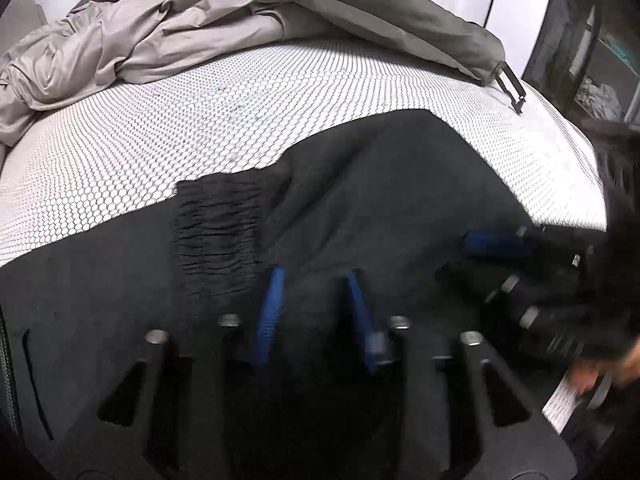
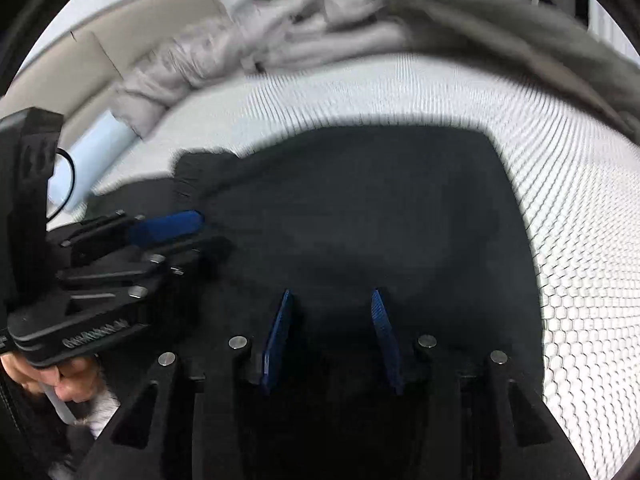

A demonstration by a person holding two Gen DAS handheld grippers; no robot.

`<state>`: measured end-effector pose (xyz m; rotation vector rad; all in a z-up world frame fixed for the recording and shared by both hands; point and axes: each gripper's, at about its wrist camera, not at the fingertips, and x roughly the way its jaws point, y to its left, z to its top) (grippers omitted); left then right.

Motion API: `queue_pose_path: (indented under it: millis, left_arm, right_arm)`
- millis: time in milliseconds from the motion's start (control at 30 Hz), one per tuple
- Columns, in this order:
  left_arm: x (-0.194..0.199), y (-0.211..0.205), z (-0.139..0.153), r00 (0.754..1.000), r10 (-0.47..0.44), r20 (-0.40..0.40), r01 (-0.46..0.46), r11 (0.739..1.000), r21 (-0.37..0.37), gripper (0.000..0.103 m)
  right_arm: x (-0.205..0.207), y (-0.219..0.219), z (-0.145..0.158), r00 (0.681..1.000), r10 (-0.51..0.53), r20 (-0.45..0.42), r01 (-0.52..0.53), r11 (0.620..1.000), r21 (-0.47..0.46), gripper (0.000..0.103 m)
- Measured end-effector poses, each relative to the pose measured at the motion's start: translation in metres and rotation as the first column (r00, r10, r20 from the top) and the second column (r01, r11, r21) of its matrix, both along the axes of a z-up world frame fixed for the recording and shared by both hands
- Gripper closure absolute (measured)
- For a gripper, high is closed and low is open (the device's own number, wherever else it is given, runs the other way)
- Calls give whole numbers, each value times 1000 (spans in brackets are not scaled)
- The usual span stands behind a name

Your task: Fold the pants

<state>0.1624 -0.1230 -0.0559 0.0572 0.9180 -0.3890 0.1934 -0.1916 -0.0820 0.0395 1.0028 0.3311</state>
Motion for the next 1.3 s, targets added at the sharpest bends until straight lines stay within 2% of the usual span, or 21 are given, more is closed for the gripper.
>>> queue_pose_path:
  millis: [67, 100, 167, 267, 367, 467, 600, 667, 767, 900, 1033, 1100, 1133, 1200, 1300]
  left_arm:
    - [-1, 16, 2, 1000, 0, -4, -1, 1000, -16, 83]
    - [-2, 23, 2, 1000, 31, 1, -31, 999, 8, 83]
    - [-2, 40, -1, 998, 54, -17, -55, 998, -27, 79]
    - [-6, 55, 7, 993, 117, -2, -117, 993, 7, 78]
    - [-9, 58, 29, 989, 143, 40, -141, 988, -62, 78]
    - [4, 38, 41, 991, 116, 62, -111, 990, -82, 77]
    - [39, 9, 22, 994, 110, 5, -110, 992, -61, 77]
    - [52, 6, 4, 992, 127, -12, -127, 992, -23, 80]
    - [56, 25, -1, 990, 139, -28, -141, 986, -85, 92]
    - [50, 40, -2, 989, 145, -31, -148, 984, -95, 92]
    - [45, 45, 2, 976, 218, -4, -218, 976, -14, 89]
    - [40, 53, 8, 967, 254, -14, -254, 967, -31, 85]
    - [36, 53, 13, 966, 257, -5, -257, 966, -39, 85]
    - [30, 50, 29, 970, 240, 41, -237, 970, -60, 85]
    - [31, 39, 39, 977, 205, 64, -197, 975, -103, 78]
  right_arm:
    - [-1, -7, 3, 1000, -6, 26, 8, 996, -87, 61]
    - [-3, -14, 5, 998, -35, 43, 41, 989, -141, 61]
    - [-3, -39, 3, 990, -133, 50, 140, 970, -200, 61]
    - [-4, -58, 10, 983, -181, 29, 183, 977, -111, 61]
    - [-7, -50, 31, 984, -169, 61, 171, 985, -29, 61]
    - [-2, -30, 42, 987, -133, 90, 129, 991, 46, 60]
    - [19, -2, 30, 995, -86, 49, 82, 994, 78, 60]
    - [32, 11, 19, 998, -63, 14, 63, 997, 52, 60]
    - [33, 13, 2, 1000, -27, 15, 28, 998, -48, 60]
    - [35, -10, 3, 990, -125, 71, 138, 962, -234, 60]
    - [33, -22, 10, 980, -186, 70, 195, 969, -153, 60]
    - [26, -16, 18, 981, -172, 88, 181, 976, -118, 60]
    - [22, -10, 21, 986, -145, 88, 151, 986, -69, 60]
    - [19, 3, 26, 989, -114, 89, 115, 993, -1, 60]
    - [21, 19, 24, 992, -86, 90, 86, 996, 14, 60]
